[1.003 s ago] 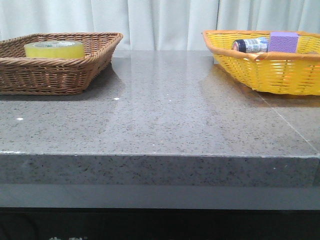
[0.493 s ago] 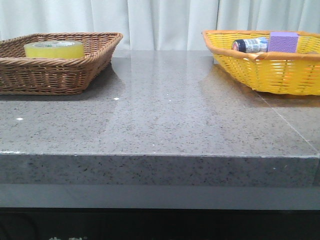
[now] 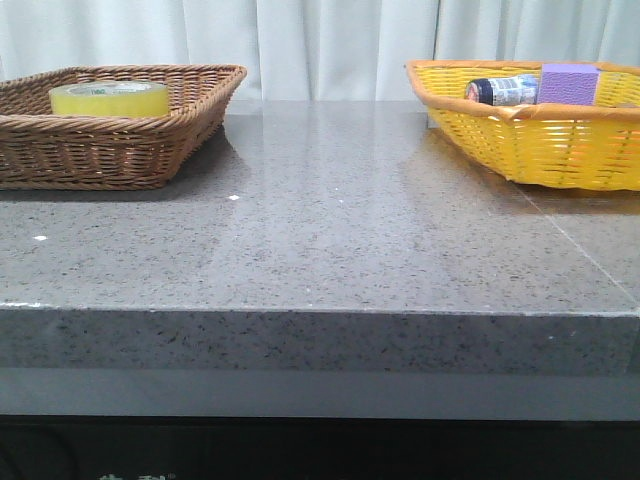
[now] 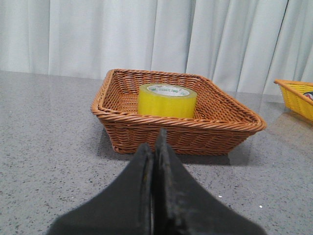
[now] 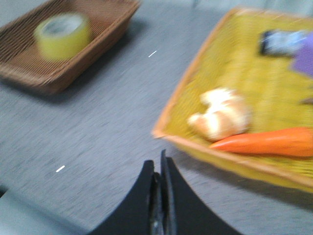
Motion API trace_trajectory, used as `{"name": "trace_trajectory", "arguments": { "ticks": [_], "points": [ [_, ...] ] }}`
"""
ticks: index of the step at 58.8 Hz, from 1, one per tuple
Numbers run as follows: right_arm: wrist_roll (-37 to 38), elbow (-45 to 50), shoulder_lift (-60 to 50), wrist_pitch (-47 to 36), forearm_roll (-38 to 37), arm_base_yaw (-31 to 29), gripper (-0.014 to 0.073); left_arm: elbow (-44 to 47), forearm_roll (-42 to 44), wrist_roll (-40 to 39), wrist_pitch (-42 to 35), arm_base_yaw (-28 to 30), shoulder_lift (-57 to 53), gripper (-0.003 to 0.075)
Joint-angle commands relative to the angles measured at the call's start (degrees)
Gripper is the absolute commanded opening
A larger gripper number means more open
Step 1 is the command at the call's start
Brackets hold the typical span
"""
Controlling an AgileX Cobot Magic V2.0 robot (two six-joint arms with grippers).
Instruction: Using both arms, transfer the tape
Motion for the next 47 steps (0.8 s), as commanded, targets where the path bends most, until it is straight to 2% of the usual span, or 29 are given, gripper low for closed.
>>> {"name": "trace_trajectory", "arguments": {
  "ticks": [1, 13, 23, 35, 47],
  "points": [
    [-1.3, 4.7, -6.4, -10.6, -1.0, -4.6, -0.0066, 2.2, -0.4, -0.8, -4.2, 0.2, -1.0, -0.0020],
    [-1.6, 21.2, -19.2, -25.3, 0.9, -11.2, -0.0066, 2.2, -0.4, -0.8, -4.2, 0.2, -1.0, -0.0020],
    [-1.6, 33.7, -27.9, -34.0, 1.5, -14.4, -0.0066, 2.2, -0.4, -0.8, -4.2, 0.2, -1.0, -0.0020],
    [-1.6, 43.2, -33.8, -38.1, 1.5, -14.6, -0.0066, 2.2, -0.4, -0.8, -4.2, 0.2, -1.0, -0.0020],
    [-1.6, 43.4, -33.8, -35.7, 1.5, -14.6, -0.0066, 2.2, -0.4, -0.8, -4.2, 0.2, -1.0, -0.0020]
  ]
}}
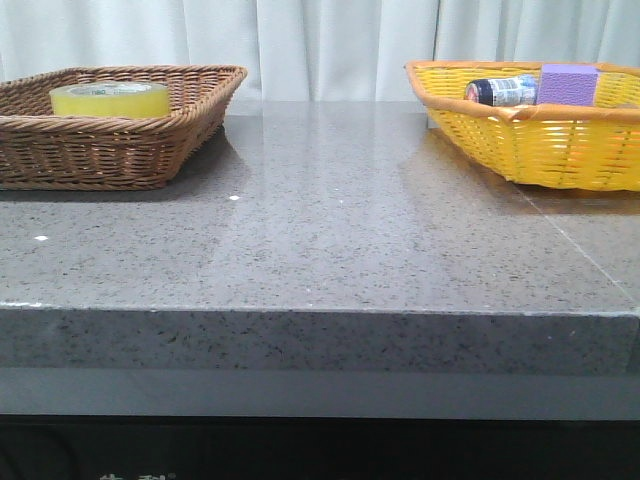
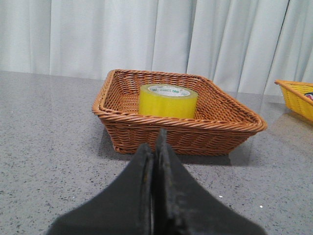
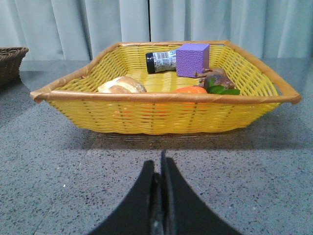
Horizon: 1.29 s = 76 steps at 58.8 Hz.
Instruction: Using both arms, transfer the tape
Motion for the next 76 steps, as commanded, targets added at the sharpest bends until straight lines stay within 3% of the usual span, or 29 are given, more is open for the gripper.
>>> {"name": "trace_trajectory", "arguments": {
  "ticks": [1, 51, 63, 76],
  "points": [
    [-0.6, -1.5, -1.6, -4.4, 0.1, -0.1, -0.0066, 2.2, -0.4, -0.8, -4.2, 0.2, -1.0, -0.0020],
    [-0.6, -1.5, -1.6, -4.3, 0.2, -0.1, -0.0066, 2.2, -0.4, -0.8, -4.2, 0.2, -1.0, -0.0020],
    [-0.6, -1.5, -1.6, -4.3, 0.2, -0.1, -0.0066, 2.2, -0.4, -0.8, -4.2, 3.8, -1.2, -0.0020],
    [-0.6, -1.5, -1.6, -4.3, 0.2, -0.1, -0.0066, 2.2, -0.4, -0.8, -4.2, 4.0, -1.2, -0.0020]
  ]
}}
